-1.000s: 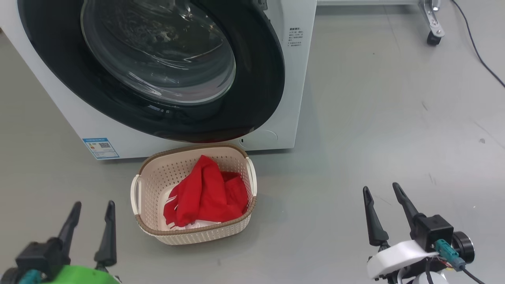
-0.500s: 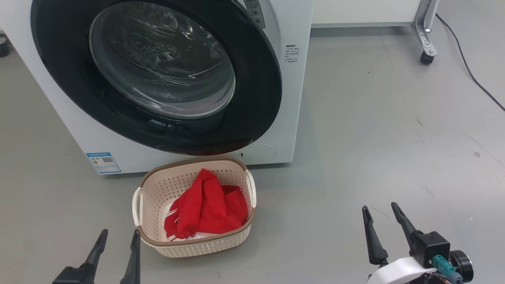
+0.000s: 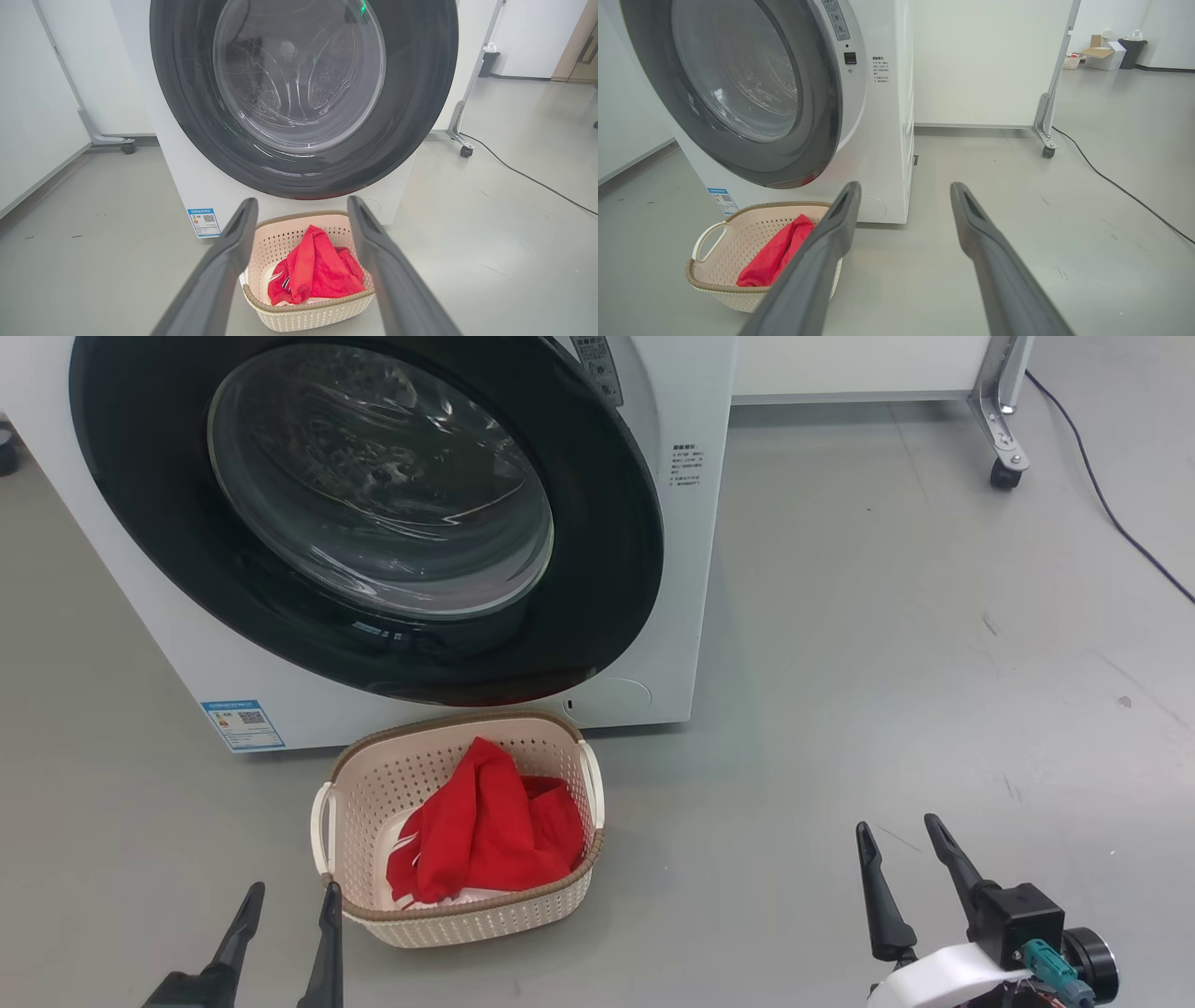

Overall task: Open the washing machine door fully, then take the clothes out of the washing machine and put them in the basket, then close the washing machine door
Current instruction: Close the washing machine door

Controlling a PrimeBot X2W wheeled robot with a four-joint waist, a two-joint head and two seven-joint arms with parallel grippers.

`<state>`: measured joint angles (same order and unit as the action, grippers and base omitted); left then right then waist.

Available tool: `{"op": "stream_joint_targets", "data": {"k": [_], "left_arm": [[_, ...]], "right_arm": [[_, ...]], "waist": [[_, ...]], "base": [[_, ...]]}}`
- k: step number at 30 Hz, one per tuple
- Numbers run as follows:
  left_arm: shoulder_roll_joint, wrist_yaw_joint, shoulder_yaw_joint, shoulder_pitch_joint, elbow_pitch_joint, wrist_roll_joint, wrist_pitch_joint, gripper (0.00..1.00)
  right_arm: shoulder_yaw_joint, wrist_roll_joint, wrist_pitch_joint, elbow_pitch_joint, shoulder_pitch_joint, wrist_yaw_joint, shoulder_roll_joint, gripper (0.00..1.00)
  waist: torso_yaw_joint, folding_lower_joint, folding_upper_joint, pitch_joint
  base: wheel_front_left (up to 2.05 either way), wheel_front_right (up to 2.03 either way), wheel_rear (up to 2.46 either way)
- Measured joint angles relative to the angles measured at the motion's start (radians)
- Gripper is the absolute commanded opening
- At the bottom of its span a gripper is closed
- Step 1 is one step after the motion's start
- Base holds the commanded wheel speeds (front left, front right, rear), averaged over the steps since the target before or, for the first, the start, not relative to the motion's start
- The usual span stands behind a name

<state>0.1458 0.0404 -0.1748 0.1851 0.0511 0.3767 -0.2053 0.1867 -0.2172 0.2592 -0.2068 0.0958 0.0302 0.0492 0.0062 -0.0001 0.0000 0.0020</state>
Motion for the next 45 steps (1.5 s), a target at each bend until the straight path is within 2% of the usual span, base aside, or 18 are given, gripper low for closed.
{"op": "stream_joint_targets", "data": {"k": [10, 11, 12, 27, 35, 45], "left_arm": [[-0.005, 0.004, -0.005, 0.000, 0.006, -0.002, -0.009, 1.00], [-0.005, 0.004, -0.006, 0.000, 0.006, -0.002, -0.011, 1.00], [-0.005, 0.007, -0.006, 0.000, 0.007, -0.002, -0.013, 1.00], [-0.010, 0.004, -0.037, -0.001, 0.016, -0.027, -0.016, 1.00], [-0.011, -0.004, -0.058, -0.005, 0.015, -0.035, -0.018, 1.00], [-0.021, -0.021, -0.080, -0.072, -0.022, -0.046, -0.025, 1.00]], "right_arm": [[-0.002, 0.000, 0.000, 0.001, 0.000, 0.000, -0.001, 1.00], [-0.003, 0.000, 0.000, 0.002, 0.000, 0.000, -0.001, 0.48], [-0.003, 0.000, 0.000, 0.002, 0.000, -0.002, -0.001, 0.00], [-0.016, 0.000, 0.000, 0.000, 0.000, -0.012, 0.000, 0.00], [-0.014, 0.009, 0.000, -0.015, -0.024, -0.051, 0.028, 0.00], [0.028, 0.030, -0.004, -0.030, -0.229, -0.112, 0.055, 0.00]], "waist": [[-0.001, 0.0000, 0.0000, 0.002], [-0.001, 0.0000, 0.0000, 0.002], [-0.001, 0.0000, 0.0000, 0.001], [0.018, 0.0000, 0.0000, -0.003], [0.054, 0.0000, 0.0000, 0.005], [0.108, 0.0000, 0.0000, 0.072]], "base": [[0.00, 0.00, 0.00], [0.00, 0.00, 0.00], [0.00, 0.00, 0.00], [0.00, 0.00, 0.00], [0.00, 0.00, 0.00], [0.00, 0.00, 0.00]]}}
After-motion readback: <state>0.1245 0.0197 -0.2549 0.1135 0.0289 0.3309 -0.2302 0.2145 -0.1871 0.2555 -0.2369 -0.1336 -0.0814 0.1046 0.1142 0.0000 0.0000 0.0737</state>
